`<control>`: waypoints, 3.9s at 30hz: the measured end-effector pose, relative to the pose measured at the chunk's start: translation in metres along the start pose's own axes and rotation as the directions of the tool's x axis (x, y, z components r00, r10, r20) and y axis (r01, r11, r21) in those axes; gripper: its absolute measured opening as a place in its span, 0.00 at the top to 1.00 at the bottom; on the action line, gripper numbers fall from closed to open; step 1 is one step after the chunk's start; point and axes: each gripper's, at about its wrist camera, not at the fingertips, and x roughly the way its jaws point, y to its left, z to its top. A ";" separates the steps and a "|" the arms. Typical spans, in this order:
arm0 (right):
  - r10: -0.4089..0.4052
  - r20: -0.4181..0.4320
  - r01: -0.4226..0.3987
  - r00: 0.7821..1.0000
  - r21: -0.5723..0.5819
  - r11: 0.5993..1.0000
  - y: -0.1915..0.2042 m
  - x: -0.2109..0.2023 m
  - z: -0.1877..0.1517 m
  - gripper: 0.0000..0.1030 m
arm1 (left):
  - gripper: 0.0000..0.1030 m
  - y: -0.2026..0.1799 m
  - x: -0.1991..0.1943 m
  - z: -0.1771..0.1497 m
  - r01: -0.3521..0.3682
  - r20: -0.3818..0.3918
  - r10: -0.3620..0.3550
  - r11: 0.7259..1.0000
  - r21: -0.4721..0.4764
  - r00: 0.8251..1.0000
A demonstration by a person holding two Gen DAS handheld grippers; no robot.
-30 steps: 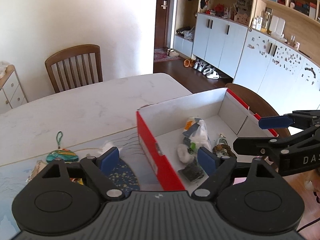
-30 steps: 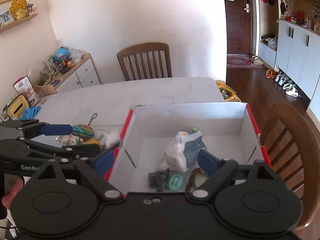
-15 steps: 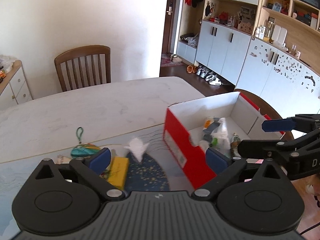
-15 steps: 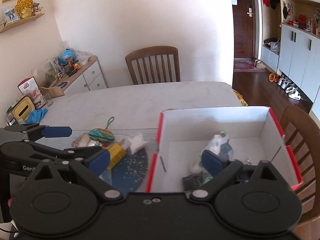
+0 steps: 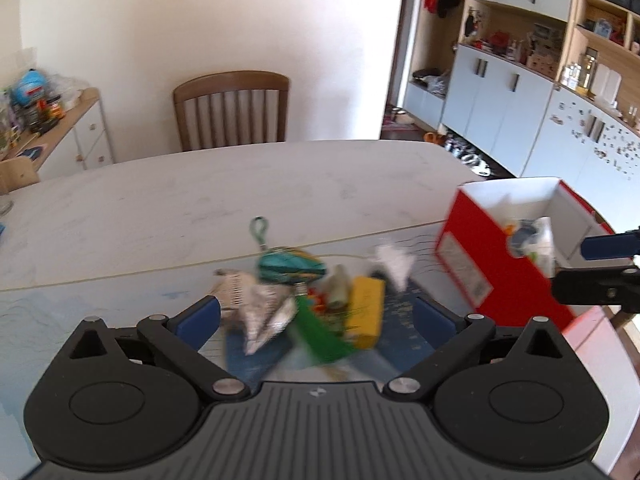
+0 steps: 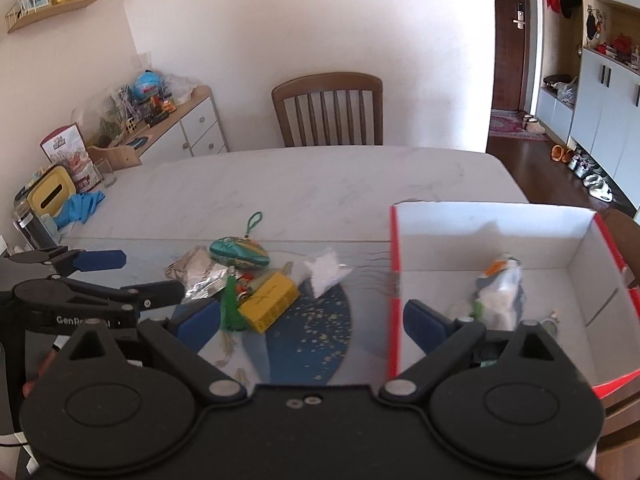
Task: Organize objects
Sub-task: 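Withdraw both tools from the box back toward the pile, then grasp the silver snack bag with the left tool while the right tool grasps the yellow box, then carry the snack bag and yellow box into the red box and lower them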
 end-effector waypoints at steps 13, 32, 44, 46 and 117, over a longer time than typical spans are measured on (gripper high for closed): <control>-0.045 -0.082 0.045 0.996 -0.002 0.999 0.027 0.056 0.004 0.05 | 0.00 0.044 0.041 -0.016 -0.008 0.004 0.007 0.994 0.110 1.000; -0.083 -0.240 0.105 0.967 0.083 0.991 0.034 0.152 0.004 0.15 | 0.00 0.071 0.122 -0.016 0.028 -0.076 -0.017 0.990 0.141 0.997; -0.047 -0.302 0.099 0.952 0.161 0.982 0.036 0.185 0.005 0.30 | 0.01 0.071 0.134 -0.023 0.044 -0.076 -0.033 0.987 0.157 0.997; -0.044 -0.304 0.098 0.952 0.165 0.981 0.037 0.187 0.004 0.33 | 0.03 0.070 0.134 -0.024 0.047 -0.074 -0.035 0.986 0.160 0.997; 0.103 -0.072 -0.086 0.992 0.210 0.974 -0.086 -0.022 -0.013 0.73 | 0.60 -0.074 -0.029 0.002 0.085 0.061 -0.085 0.996 0.005 0.994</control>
